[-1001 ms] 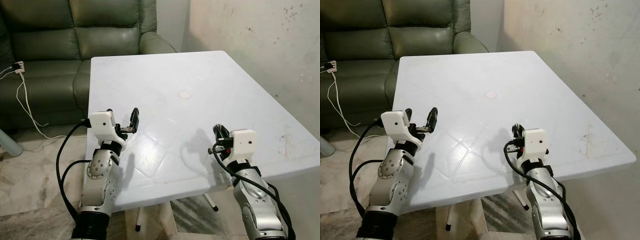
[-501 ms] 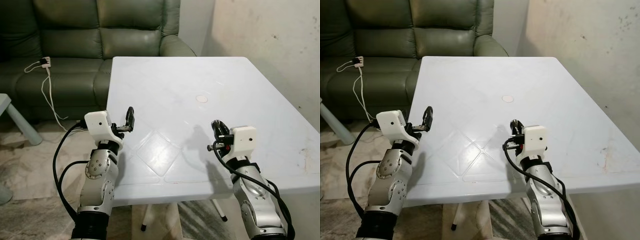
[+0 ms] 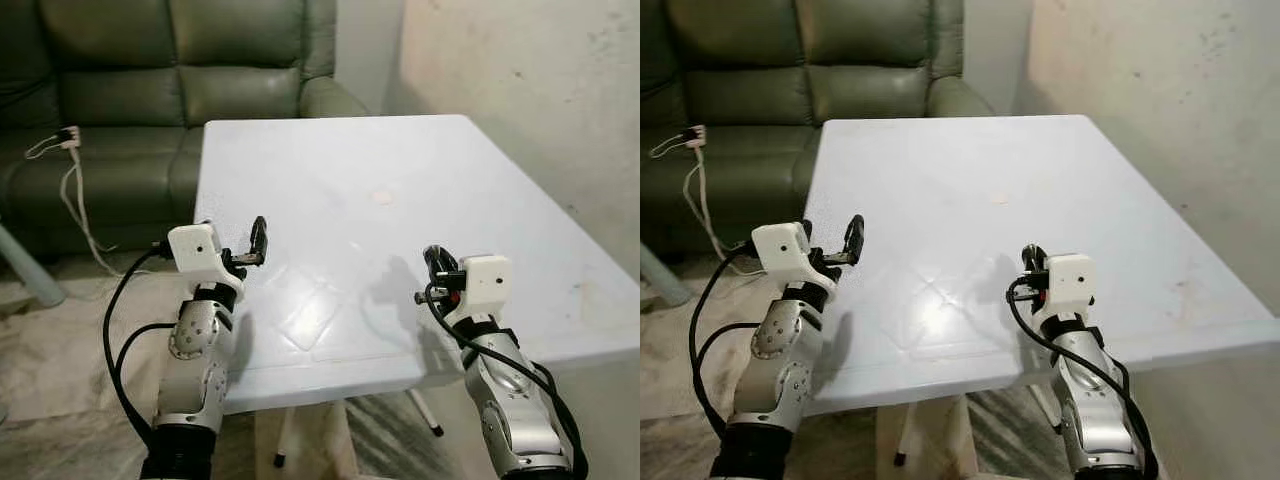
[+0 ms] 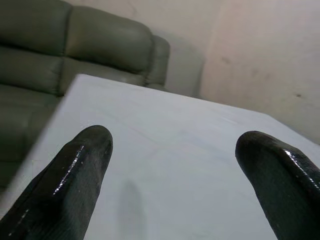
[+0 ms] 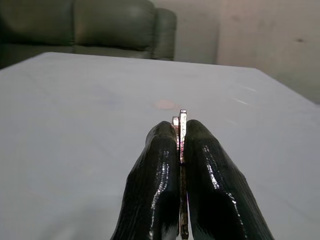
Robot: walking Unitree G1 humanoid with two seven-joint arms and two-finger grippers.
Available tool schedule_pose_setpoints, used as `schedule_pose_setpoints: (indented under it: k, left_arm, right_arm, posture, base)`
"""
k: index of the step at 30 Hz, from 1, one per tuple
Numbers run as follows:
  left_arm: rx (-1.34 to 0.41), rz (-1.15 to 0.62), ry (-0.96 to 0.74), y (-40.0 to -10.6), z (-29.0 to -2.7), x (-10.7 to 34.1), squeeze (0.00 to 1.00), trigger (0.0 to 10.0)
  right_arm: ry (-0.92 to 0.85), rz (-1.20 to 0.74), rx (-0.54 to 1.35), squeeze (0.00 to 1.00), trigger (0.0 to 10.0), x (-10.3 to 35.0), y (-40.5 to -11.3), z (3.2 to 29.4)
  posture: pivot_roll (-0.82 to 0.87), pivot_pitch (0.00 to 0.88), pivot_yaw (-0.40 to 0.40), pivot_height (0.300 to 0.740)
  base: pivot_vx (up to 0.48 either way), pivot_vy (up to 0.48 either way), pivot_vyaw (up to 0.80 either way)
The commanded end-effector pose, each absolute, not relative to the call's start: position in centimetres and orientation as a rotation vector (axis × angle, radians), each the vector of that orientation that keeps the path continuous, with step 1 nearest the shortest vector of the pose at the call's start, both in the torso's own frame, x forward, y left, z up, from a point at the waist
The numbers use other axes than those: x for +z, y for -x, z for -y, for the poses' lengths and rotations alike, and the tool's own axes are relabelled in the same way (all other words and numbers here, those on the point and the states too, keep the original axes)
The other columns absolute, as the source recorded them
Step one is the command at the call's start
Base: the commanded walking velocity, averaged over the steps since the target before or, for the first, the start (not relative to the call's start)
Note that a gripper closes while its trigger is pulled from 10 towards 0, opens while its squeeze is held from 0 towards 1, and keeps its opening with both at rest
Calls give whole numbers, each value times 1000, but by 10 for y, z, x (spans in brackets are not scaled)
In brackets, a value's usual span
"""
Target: Hang keys on a hook
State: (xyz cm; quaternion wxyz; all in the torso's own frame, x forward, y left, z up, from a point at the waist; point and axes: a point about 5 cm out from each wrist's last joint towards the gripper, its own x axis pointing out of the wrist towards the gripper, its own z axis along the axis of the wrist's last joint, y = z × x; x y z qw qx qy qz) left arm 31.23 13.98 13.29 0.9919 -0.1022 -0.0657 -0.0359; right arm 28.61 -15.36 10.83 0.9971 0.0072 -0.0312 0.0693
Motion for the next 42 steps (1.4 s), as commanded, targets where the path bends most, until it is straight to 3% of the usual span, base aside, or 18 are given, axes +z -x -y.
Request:
schedule_pose_setpoints:
  k: [1, 10, 42]
  left_arm:
    - [-77, 138, 207, -313, -136, 137, 0, 10000]
    - [-74, 130, 214, -312, -135, 136, 0, 10000]
    - [-67, 123, 236, -309, -127, 134, 0, 10000]
  right_arm:
    - [-13, 60, 121, 0, 10000, 109, -286, 159]
    - [-13, 53, 125, 0, 10000, 109, -286, 159]
    - [-5, 50, 163, 0, 10000, 110, -286, 155]
  posture:
    - [-14, 25, -56, 740]
    - [-11, 26, -63, 740]
    - [-13, 0, -77, 740]
  base:
    - [0, -480, -781]
    - [0, -454, -781]
    - [0, 0, -781]
